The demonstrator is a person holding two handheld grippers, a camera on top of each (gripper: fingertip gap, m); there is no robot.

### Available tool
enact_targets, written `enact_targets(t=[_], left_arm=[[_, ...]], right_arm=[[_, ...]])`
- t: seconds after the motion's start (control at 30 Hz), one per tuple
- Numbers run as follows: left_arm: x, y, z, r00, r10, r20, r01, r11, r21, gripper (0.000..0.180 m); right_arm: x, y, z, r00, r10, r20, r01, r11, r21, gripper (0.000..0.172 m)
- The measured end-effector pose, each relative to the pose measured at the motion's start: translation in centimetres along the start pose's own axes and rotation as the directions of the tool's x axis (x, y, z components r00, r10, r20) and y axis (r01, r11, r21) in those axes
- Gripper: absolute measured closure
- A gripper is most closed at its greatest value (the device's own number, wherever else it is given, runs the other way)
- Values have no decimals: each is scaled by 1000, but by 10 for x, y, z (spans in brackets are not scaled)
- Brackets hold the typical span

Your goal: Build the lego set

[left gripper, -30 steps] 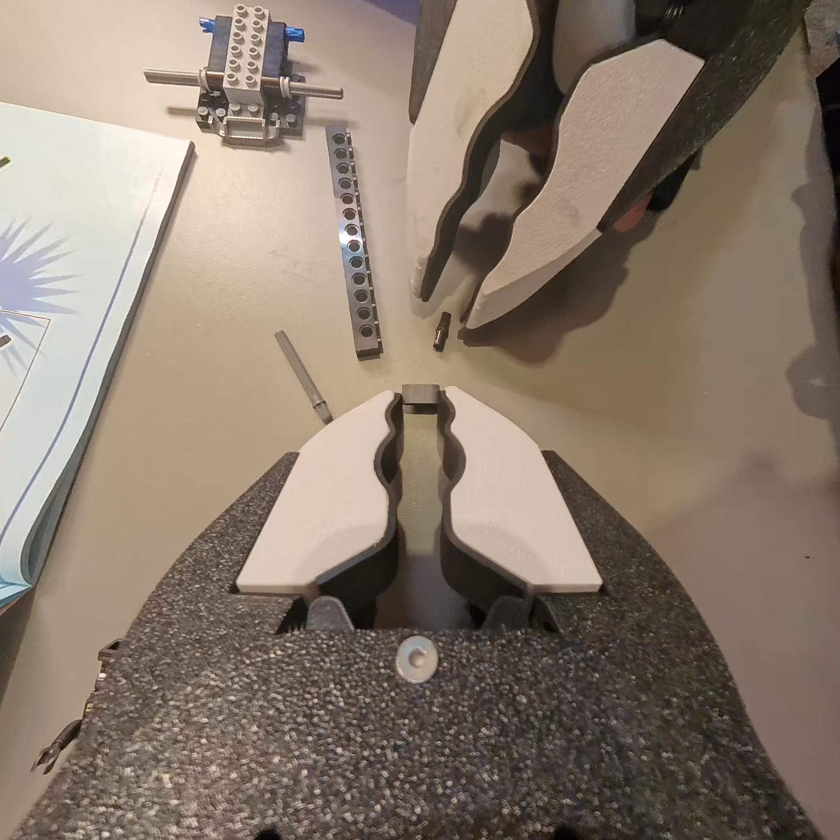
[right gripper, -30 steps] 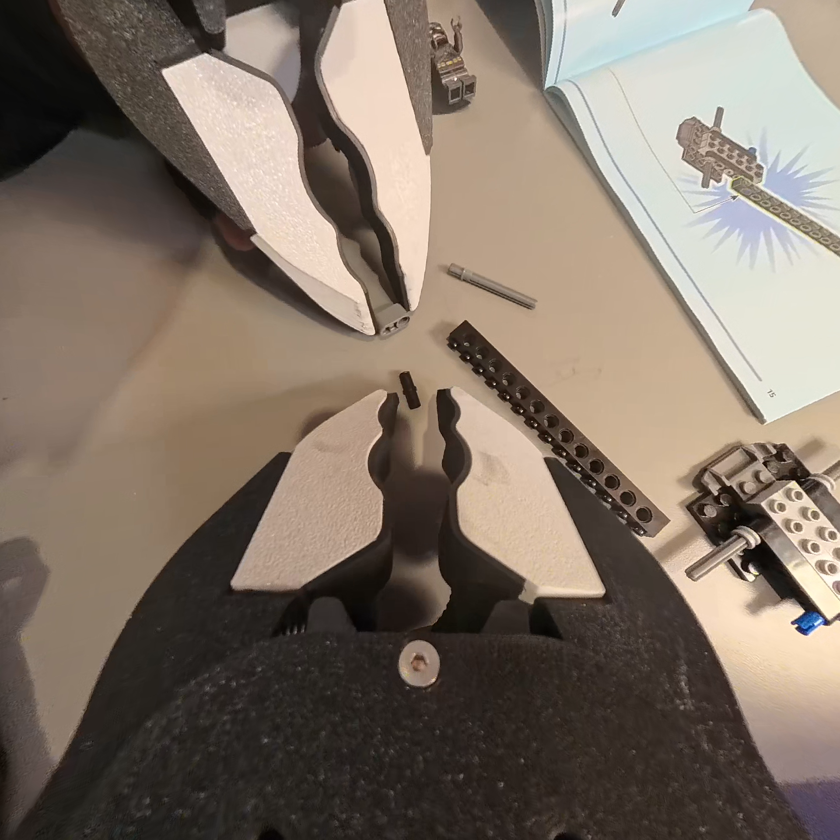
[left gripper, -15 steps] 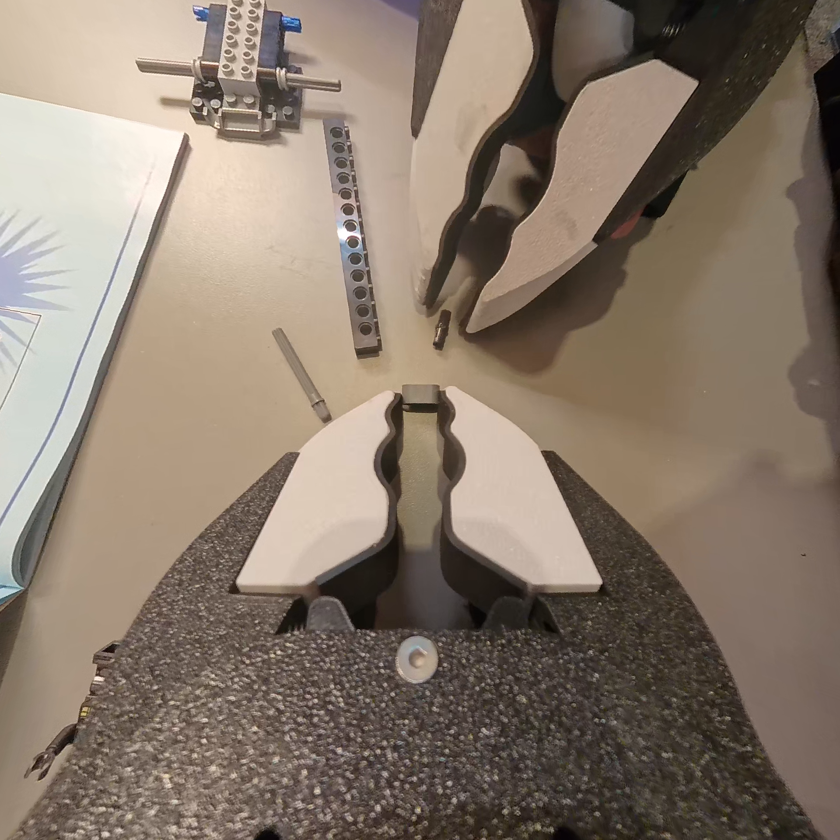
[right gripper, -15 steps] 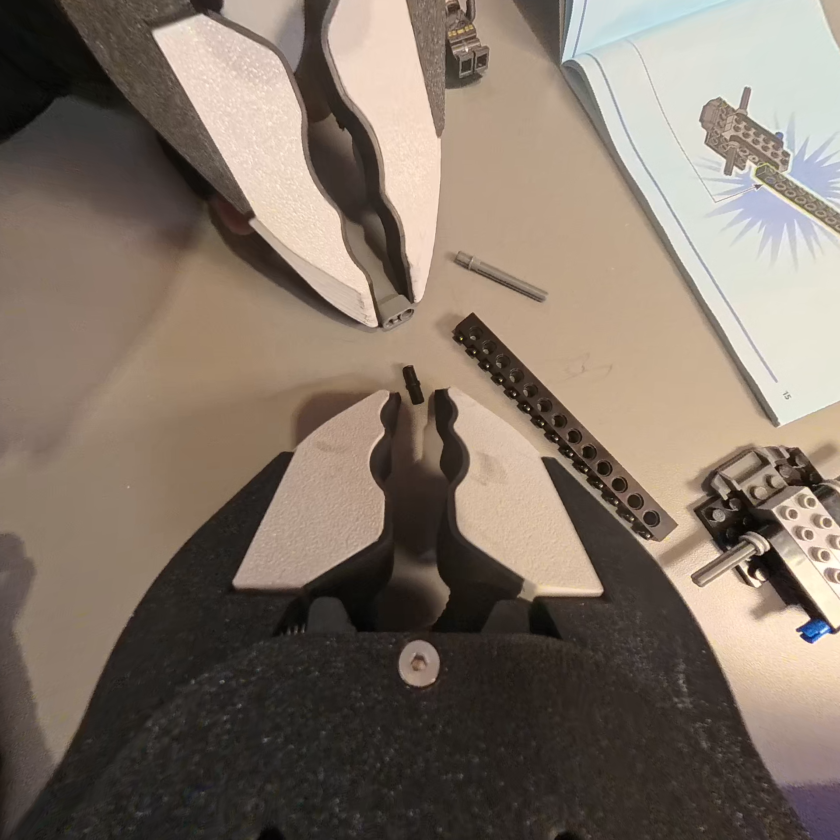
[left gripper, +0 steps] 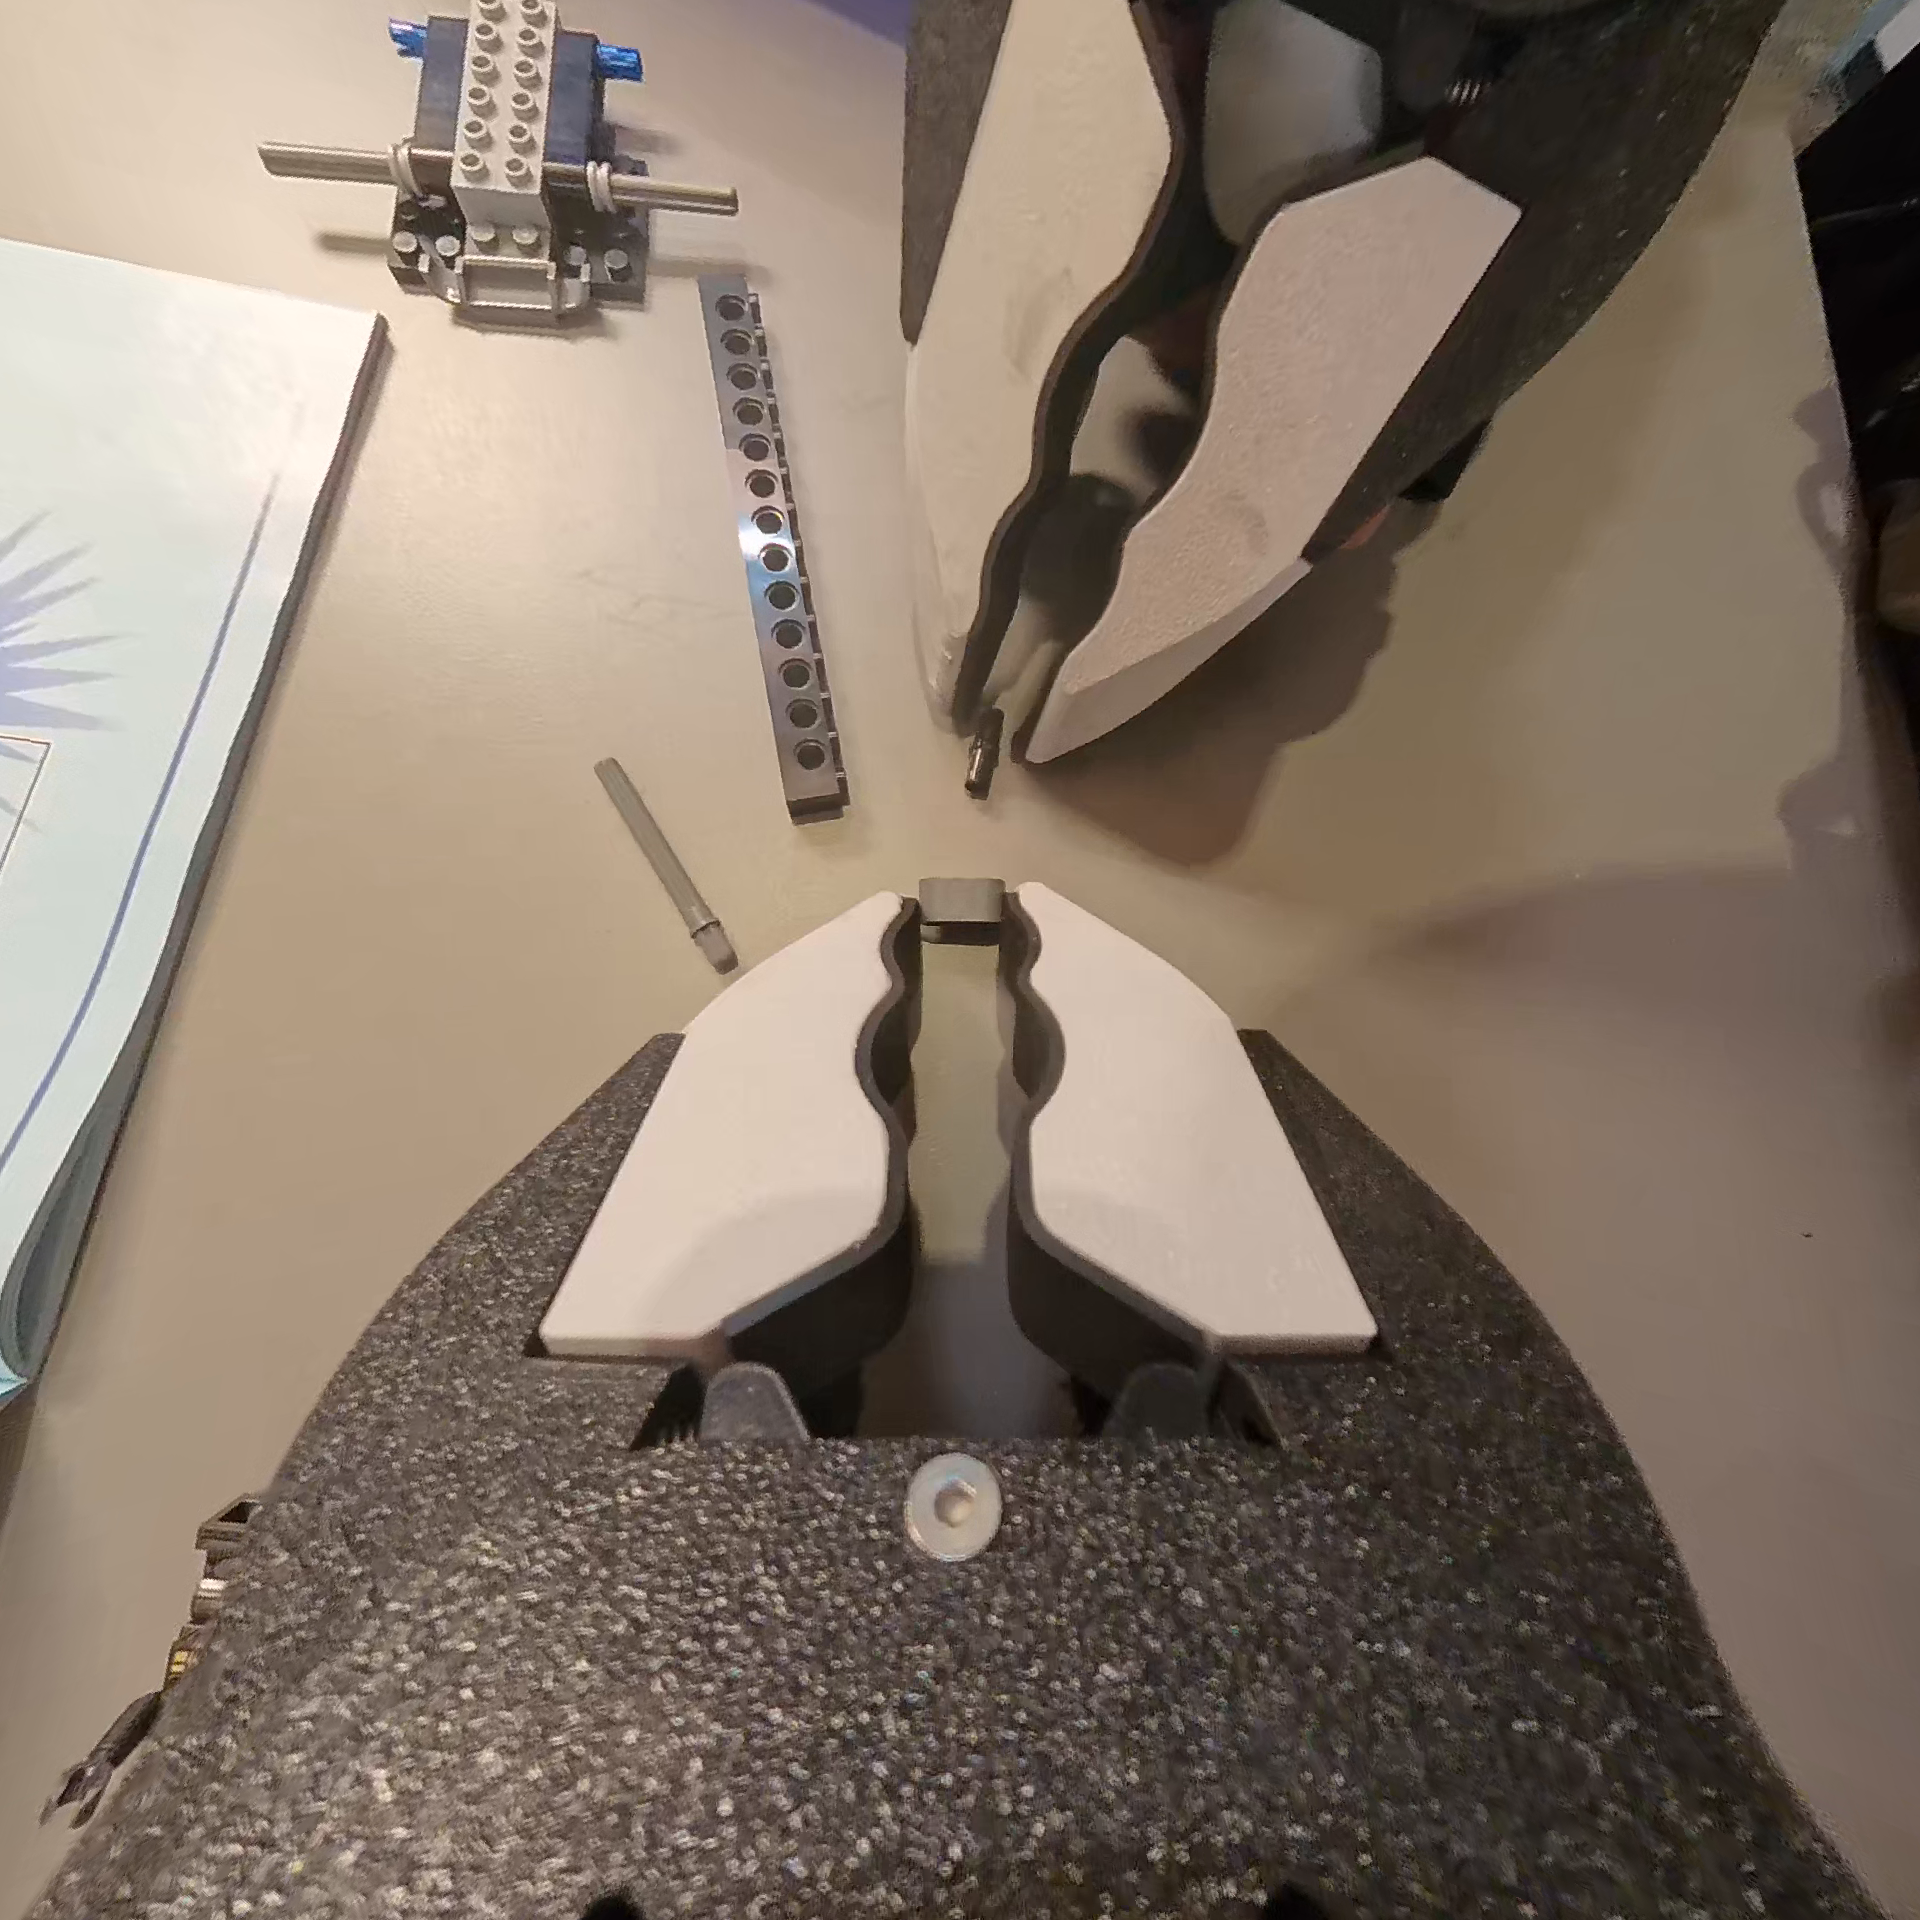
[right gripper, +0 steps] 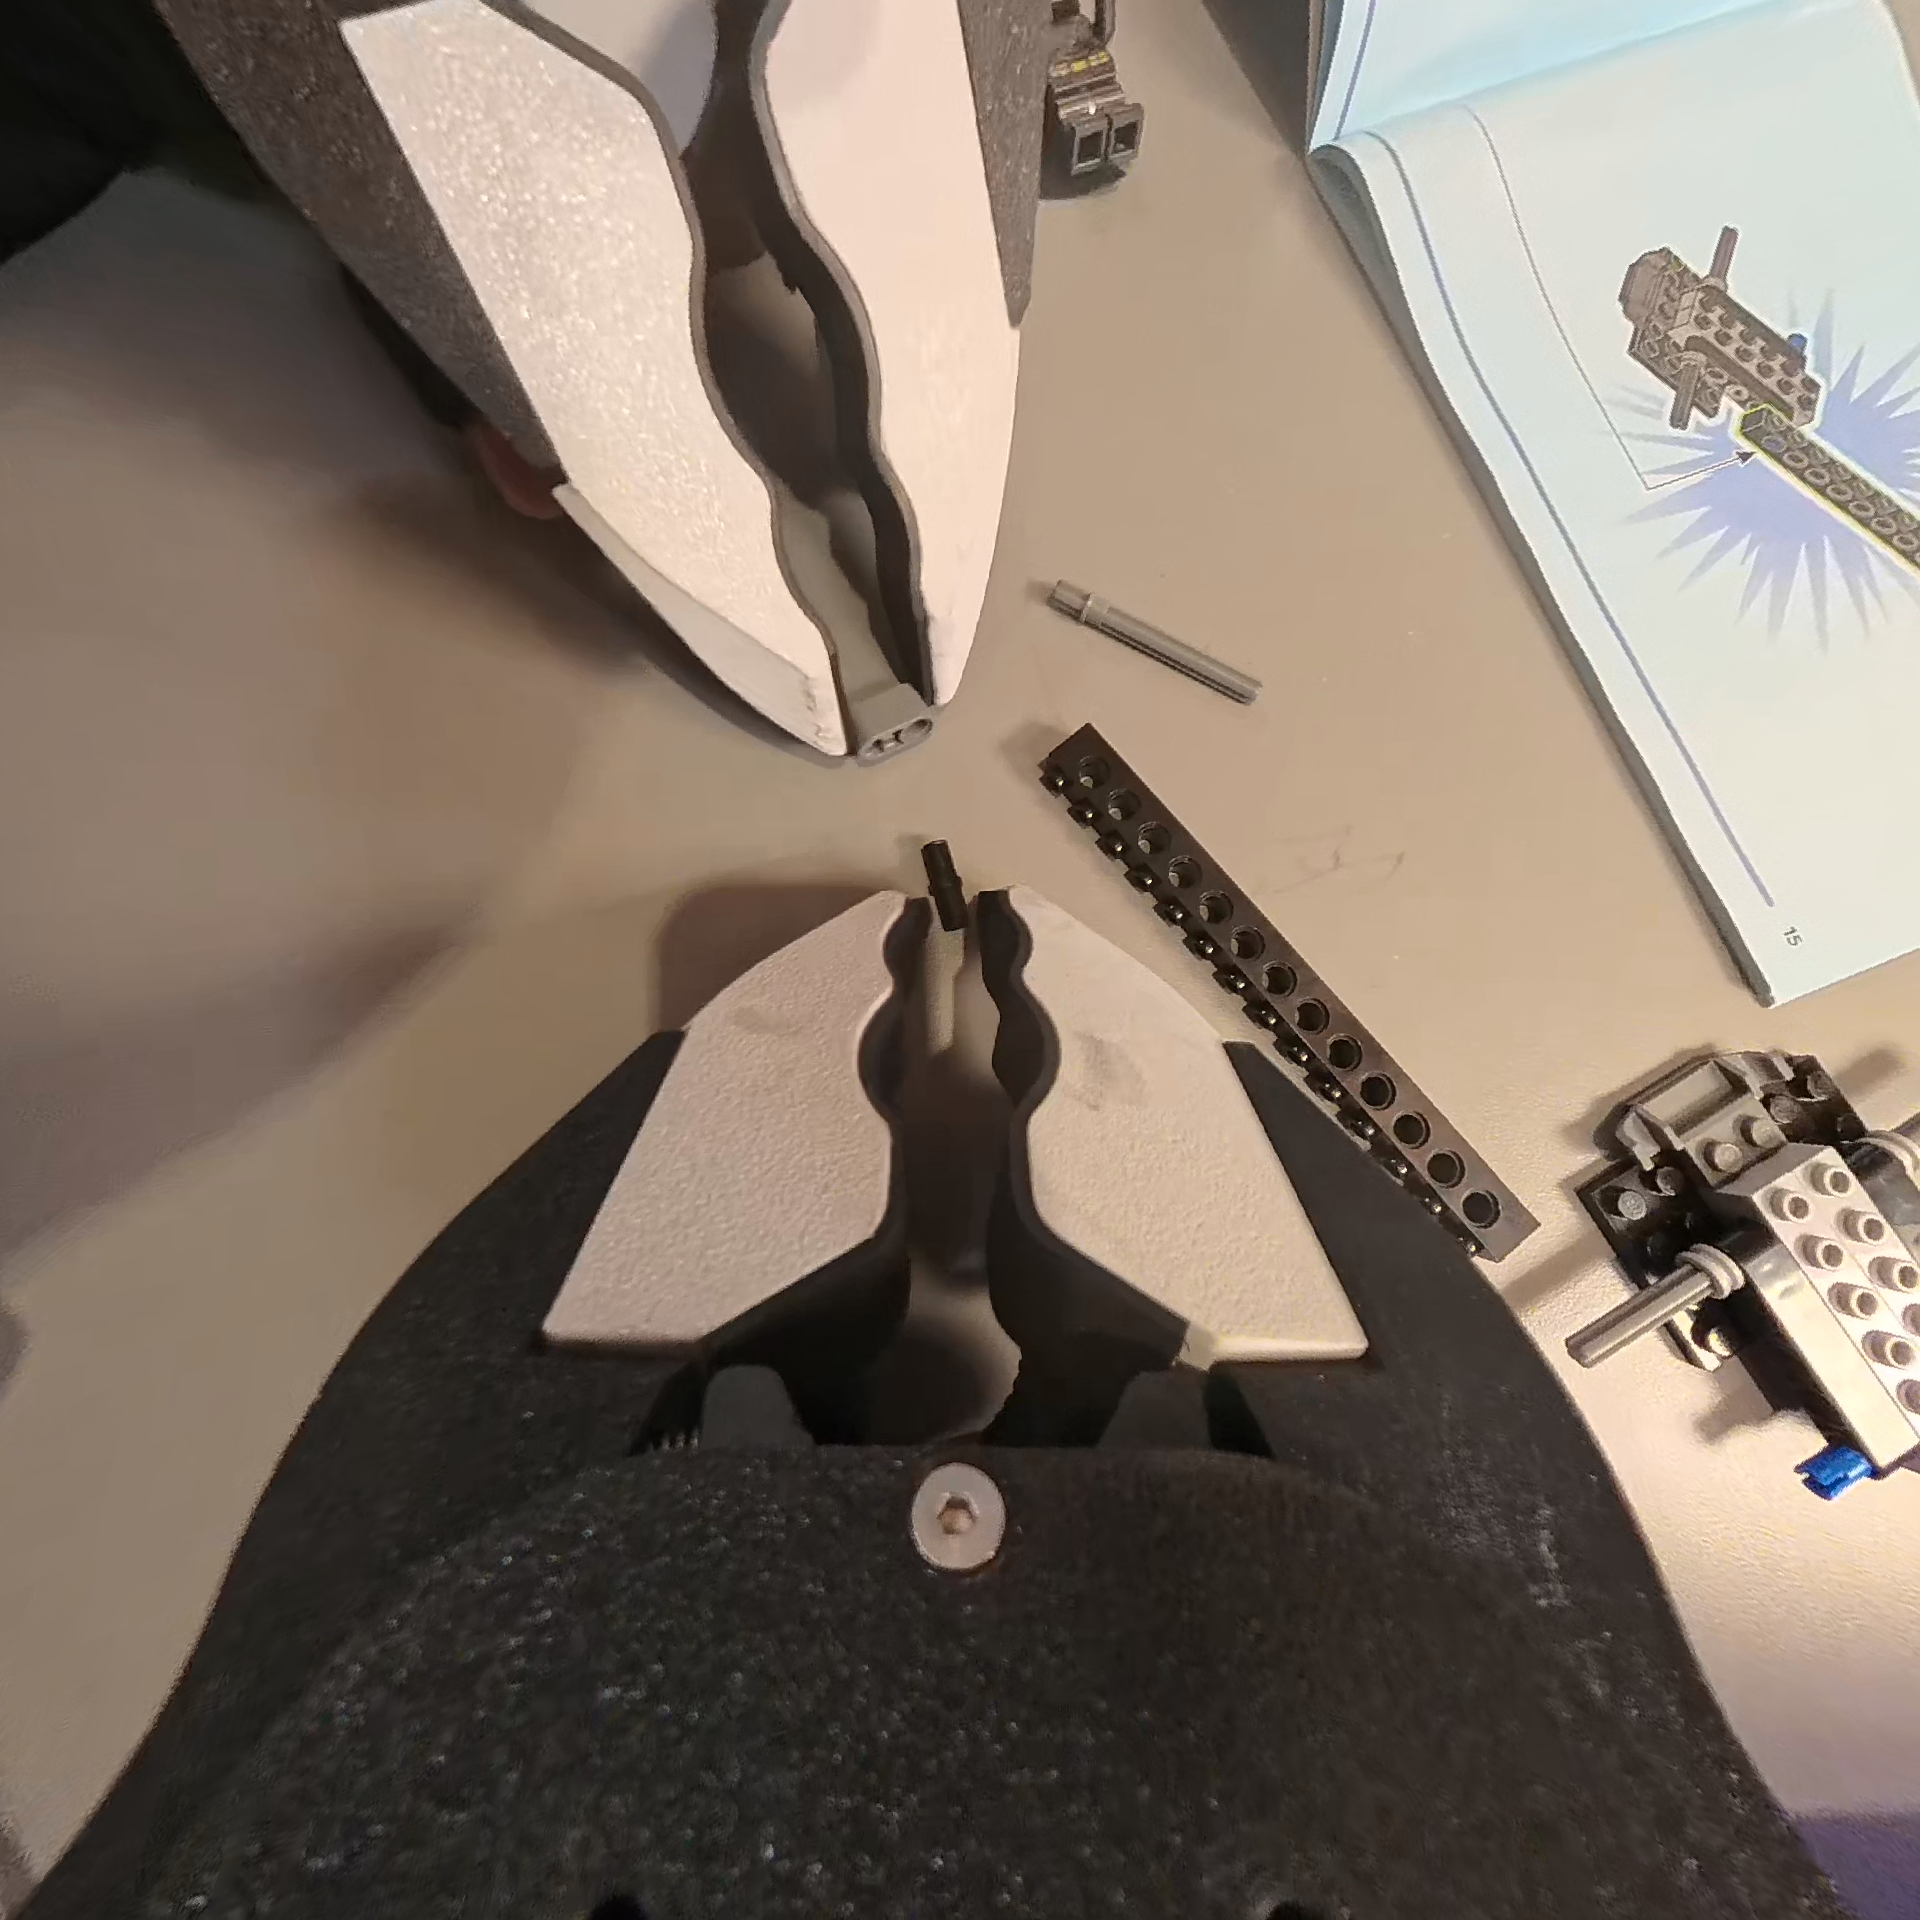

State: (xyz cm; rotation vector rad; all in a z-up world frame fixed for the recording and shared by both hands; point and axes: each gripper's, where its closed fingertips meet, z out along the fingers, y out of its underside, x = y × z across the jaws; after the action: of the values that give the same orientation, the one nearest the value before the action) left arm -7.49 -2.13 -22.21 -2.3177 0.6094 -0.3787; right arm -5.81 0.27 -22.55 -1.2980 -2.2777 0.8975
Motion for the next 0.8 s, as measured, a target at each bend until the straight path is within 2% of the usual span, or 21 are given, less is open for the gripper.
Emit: enact_targets(t=[0.07,0.27,0.5,0.8], left_arm=[[1,0,0,1000,9,-1,-9,1000,-2,166],[5,0,0,999,38,-15,-38,999,3,166],[8,-5,-4,998,55,-36,-54,997,49,165],[10,-13,-9,995,86,-49,-80,990,115,165]], right_arm=[[1,0,0,1000,-3,-9,3,1000,-1,167],[0,-2,1,1000,-26,3,26,1000,2,167],[-5,-15,-3,996,-72,60,66,994,89,167],[-5,-21,-9,994,-99,37,93,985,147,167]])
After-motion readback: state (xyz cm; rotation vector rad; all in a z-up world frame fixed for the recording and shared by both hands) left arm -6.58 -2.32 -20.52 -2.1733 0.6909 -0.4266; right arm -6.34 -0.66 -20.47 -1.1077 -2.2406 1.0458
